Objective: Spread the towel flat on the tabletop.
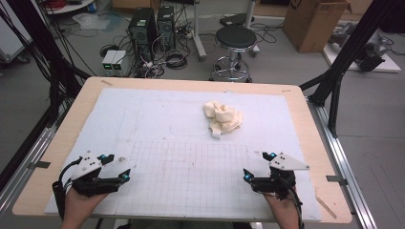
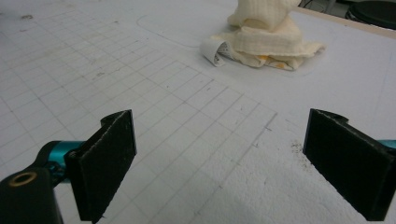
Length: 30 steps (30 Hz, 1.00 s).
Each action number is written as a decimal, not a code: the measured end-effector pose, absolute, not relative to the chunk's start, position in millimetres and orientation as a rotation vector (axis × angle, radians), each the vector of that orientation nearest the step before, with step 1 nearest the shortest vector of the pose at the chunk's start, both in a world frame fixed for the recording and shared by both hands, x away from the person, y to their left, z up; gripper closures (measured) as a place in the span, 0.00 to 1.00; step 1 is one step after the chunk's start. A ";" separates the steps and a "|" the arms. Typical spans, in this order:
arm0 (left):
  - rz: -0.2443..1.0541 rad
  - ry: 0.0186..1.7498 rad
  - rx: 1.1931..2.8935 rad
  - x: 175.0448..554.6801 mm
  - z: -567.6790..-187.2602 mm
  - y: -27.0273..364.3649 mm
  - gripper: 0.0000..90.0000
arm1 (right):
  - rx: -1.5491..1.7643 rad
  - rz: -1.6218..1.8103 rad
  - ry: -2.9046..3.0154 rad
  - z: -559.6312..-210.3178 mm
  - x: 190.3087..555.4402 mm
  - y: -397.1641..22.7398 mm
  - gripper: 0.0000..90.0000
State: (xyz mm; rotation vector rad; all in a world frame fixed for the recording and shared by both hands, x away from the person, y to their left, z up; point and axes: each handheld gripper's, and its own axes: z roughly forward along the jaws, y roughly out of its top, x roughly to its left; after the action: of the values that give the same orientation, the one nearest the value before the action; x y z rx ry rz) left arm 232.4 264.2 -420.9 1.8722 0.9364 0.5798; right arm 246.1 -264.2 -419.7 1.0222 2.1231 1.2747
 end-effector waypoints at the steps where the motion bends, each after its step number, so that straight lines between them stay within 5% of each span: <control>1: 0.582 0.935 1.874 232.3 -420.8 264.7 0.23 | 1.022 1.273 2.130 -419.8 246.2 -263.3 0.10; 30: 0.617 0.979 1.845 230.2 -420.2 269.5 0.23 | 0.954 1.306 2.238 -383.7 304.4 -241.1 0.10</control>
State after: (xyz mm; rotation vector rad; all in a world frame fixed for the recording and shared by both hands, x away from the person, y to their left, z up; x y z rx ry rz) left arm 230.2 269.5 -420.2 1.8453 0.9793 0.6171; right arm 304.4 -241.1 -383.7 0.9536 2.2379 1.3056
